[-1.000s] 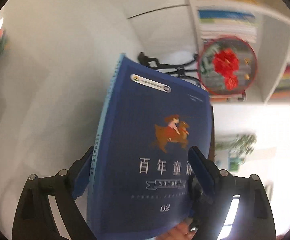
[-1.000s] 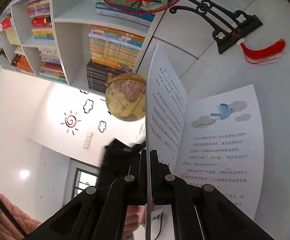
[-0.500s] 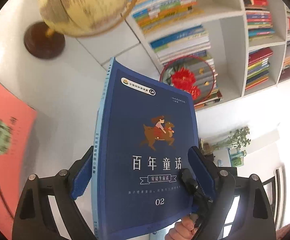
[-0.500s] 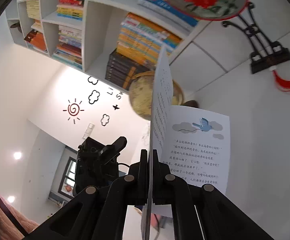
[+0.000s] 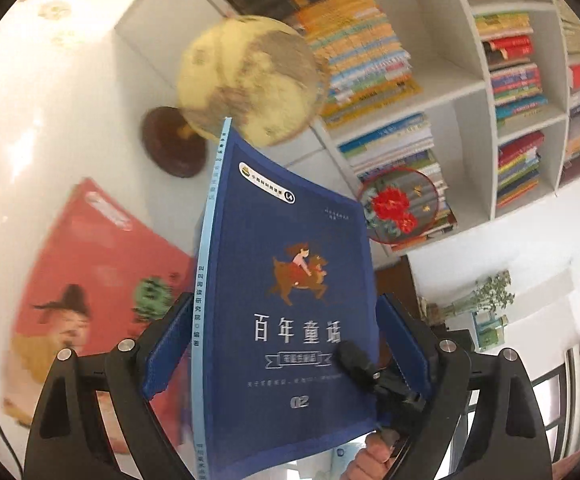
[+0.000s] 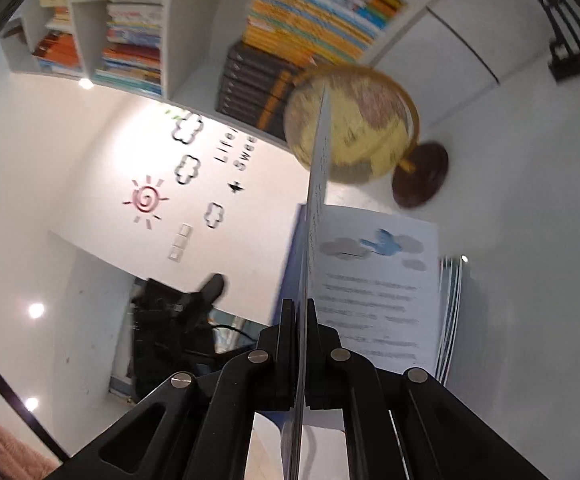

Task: Organize books

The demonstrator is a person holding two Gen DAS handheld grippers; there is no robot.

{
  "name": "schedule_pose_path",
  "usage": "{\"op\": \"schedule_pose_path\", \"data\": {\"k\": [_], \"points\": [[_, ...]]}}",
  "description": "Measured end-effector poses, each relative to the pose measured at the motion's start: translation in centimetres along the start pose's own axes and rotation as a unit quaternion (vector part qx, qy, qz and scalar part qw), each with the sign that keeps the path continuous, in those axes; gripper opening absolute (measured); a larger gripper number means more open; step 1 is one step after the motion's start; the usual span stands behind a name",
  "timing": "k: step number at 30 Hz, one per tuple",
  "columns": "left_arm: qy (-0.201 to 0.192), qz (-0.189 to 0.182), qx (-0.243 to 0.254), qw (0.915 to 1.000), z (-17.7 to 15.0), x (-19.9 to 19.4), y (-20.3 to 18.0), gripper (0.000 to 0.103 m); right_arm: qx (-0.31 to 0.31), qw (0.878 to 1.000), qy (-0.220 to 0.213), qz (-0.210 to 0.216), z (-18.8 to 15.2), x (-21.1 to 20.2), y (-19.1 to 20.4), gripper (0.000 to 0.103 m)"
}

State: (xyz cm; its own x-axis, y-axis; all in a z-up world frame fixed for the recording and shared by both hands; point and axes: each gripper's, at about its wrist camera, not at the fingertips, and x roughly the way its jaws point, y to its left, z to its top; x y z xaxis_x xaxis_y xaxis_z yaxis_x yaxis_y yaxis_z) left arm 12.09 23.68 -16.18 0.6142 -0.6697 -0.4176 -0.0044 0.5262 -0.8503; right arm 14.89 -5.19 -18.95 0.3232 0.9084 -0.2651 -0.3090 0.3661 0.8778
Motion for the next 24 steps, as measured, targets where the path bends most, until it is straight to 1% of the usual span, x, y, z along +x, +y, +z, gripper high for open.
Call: {"op": "schedule_pose_path", "data": {"k": [4, 6, 8, 12, 15, 18, 21, 24], "points": [[0.007, 0.027, -0.009, 0.9996, 0.4, -1.0, 2.9, 0.088, 0.011, 0.999, 0.024, -0.036, -2.4, 3.5, 0.4, 0.003], [0.014, 0.035, -0.019, 0.9991, 0.6, -1.1, 4.6, 0.088, 0.018, 0.997, 0.035, -0.064, -3.6, 5.1, 0.5, 0.003], [0.026, 0.047, -0.026, 0.9982, 0.6, -0.8, 6.1, 0.088, 0.032, 0.995, 0.044, -0.086, -4.8, 6.6, 0.2, 0.003], [0.047, 0.071, -0.032, 0.9958, 0.8, 0.2, 8.4, 0.087, 0.032, 0.989, 0.058, -0.129, -6.2, 8.5, -0.3, 0.003], [0.062, 0.092, -0.020, 0.9936, 0.7, 1.0, 9.1, 0.088, 0.030, 0.985, 0.063, -0.158, -6.5, 9.6, -0.9, 0.004], [0.082, 0.113, -0.003, 0.9902, 0.4, 2.0, 9.2, 0.088, 0.036, 0.982, 0.059, -0.174, -6.6, 9.7, -1.3, 0.004], [0.102, 0.137, 0.024, 0.9850, 0.0, 3.0, 9.0, 0.088, 0.033, 0.979, 0.058, -0.193, -7.0, 9.9, -1.4, 0.004], [0.102, 0.142, 0.039, 0.9839, -0.3, 3.0, 8.7, 0.088, 0.052, 0.977, 0.057, -0.198, -7.2, 10.0, -2.1, 0.004]]}}
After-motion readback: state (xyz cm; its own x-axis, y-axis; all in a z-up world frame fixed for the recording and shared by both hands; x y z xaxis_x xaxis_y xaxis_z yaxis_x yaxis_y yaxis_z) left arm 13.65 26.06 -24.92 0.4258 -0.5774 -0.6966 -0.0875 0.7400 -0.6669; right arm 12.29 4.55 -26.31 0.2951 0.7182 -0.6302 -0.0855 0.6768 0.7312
